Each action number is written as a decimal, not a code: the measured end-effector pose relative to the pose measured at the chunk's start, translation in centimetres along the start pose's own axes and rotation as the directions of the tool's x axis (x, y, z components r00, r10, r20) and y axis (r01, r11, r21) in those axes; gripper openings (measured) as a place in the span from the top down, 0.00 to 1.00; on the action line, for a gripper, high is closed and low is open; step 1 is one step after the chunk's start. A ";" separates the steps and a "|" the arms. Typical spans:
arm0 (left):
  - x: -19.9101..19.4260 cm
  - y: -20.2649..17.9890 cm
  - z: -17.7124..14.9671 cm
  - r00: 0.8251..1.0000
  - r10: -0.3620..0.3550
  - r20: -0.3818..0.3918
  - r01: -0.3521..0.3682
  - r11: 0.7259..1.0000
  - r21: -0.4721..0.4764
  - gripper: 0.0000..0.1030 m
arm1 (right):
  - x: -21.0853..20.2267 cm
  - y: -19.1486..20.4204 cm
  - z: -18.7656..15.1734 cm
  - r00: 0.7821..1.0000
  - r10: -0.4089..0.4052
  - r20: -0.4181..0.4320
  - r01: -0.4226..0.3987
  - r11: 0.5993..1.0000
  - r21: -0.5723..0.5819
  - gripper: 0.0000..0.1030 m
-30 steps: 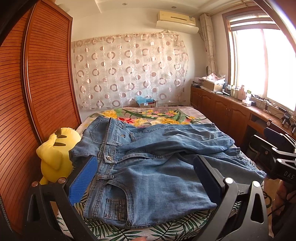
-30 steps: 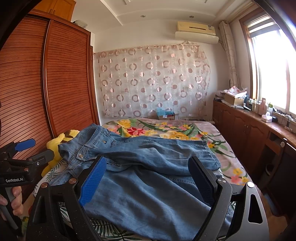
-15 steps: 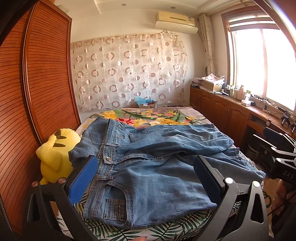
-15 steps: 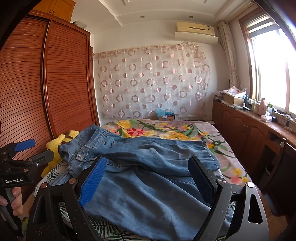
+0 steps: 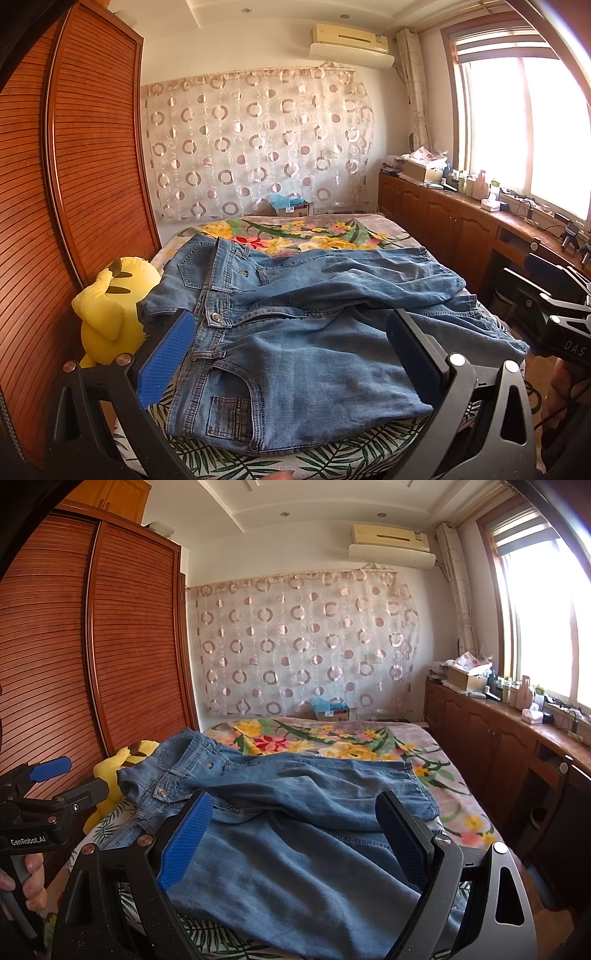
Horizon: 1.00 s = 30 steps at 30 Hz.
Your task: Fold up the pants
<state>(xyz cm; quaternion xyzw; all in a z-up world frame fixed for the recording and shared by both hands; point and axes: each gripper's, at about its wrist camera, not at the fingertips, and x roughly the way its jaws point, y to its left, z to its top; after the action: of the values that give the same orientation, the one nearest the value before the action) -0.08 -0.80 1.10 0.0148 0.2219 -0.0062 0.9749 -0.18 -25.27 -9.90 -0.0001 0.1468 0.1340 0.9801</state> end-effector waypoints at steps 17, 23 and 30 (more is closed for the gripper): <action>-0.1 0.0 -0.1 1.000 0.000 0.002 0.000 1.000 -0.001 0.00 | 0.0 0.0 -0.1 1.000 0.000 -0.001 0.000 1.000 0.002 0.12; 0.2 0.1 0.0 1.000 0.001 -0.005 -0.001 1.000 0.000 0.00 | 0.2 -0.2 -0.4 1.000 -0.002 -0.013 0.002 1.000 0.005 0.12; 2.0 -0.1 -1.4 0.997 -0.005 -0.072 0.005 1.000 -0.001 0.00 | 1.3 -0.9 -1.2 0.998 -0.016 -0.054 0.017 1.000 0.011 0.12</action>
<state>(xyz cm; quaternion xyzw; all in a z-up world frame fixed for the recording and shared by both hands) 1.13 -0.87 -1.05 0.0138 0.2571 -0.0081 0.9663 0.97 -25.85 -11.43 0.0005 0.1740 0.1252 0.9768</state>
